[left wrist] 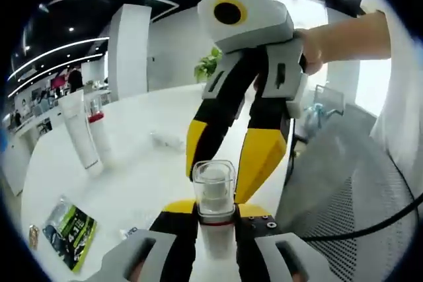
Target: Arrange the skincare products in the storage area until every visible bottle or jar stands upright without overlapping.
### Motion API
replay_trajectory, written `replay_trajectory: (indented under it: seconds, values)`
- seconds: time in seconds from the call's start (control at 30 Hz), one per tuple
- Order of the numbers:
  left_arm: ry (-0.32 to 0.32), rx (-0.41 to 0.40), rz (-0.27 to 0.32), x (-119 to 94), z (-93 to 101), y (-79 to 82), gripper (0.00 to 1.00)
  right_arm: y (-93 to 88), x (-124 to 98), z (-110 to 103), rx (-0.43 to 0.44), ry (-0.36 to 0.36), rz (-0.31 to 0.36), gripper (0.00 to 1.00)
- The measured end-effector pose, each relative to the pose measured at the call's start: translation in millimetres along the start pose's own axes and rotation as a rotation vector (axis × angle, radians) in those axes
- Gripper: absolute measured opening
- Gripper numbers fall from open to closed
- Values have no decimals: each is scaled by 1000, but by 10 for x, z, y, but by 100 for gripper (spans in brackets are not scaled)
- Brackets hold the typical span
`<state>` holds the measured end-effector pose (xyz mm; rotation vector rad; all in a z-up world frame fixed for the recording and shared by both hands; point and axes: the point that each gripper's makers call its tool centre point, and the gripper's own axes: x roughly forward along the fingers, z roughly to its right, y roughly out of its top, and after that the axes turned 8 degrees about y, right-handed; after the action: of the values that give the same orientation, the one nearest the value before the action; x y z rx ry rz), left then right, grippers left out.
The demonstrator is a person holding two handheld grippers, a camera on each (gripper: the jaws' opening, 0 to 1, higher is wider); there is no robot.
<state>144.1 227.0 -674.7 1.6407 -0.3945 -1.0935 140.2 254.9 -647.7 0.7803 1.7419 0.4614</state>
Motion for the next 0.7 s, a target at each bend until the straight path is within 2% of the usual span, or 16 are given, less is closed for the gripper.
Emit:
replay_trajectory:
  seconds: [0.1, 0.2, 0.4, 0.5, 0.63, 0.7]
  values:
    - [-12, 19, -2, 6, 29, -2, 21, -46, 39, -48, -17, 27, -33, 24]
    - [-13, 21, -14, 8, 30, -25, 21, -51, 51, -37, -11, 16, -34, 23]
    - [15, -16, 2, 11, -37, -9, 22, -8, 49, 25, 7, -23, -20, 22]
    - [39, -84, -1, 7, -93, -5, 22, 12, 53, 60, 23, -48, -10, 21]
    - [70, -113, 8, 3, -155, 11, 22, 52, 33, 117, 48, -69, 9, 21]
    - [97, -170, 14, -3, -207, 33, 24, 78, -1, 154, 59, -88, 20, 21]
